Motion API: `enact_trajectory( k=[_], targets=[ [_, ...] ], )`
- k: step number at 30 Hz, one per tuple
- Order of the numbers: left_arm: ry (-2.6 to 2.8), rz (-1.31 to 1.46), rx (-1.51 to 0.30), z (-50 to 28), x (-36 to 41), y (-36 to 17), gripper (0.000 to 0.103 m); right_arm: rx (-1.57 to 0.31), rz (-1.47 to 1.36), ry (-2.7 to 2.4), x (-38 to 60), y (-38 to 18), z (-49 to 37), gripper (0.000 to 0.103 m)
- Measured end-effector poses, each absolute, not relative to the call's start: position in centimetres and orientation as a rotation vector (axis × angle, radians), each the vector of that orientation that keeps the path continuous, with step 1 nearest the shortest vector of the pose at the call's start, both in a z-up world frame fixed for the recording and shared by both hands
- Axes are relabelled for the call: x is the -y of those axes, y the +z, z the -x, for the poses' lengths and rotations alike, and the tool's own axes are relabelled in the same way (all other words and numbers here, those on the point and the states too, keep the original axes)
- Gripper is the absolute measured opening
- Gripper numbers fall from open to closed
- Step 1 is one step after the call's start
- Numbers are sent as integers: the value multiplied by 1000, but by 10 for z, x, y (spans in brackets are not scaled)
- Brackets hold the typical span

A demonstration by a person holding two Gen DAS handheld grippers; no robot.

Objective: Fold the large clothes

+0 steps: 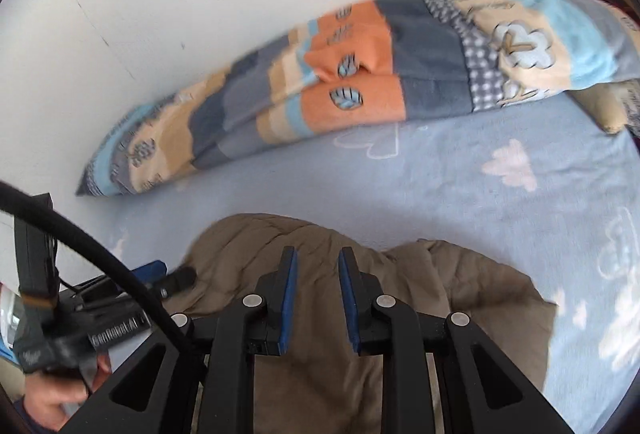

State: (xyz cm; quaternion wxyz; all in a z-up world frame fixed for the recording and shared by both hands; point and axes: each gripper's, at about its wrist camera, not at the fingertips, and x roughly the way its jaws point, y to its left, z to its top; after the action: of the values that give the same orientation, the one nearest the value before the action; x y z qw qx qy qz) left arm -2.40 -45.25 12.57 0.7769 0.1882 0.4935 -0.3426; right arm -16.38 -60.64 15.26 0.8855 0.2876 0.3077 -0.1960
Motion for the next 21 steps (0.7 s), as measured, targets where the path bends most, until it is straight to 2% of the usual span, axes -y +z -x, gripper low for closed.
enact_trajectory(
  k=[7,12,21],
  targets=[
    [-778,-364,-1090,56,394,75,45,-880,-527,-321,582,84,154,23],
    [-718,-425,-1012,80,397,70,45,-897,-470,-355,561,49,170,23],
    [-809,-319,-942,107,349,113,43,-769,-451,-298,531,103,212,23]
  ],
)
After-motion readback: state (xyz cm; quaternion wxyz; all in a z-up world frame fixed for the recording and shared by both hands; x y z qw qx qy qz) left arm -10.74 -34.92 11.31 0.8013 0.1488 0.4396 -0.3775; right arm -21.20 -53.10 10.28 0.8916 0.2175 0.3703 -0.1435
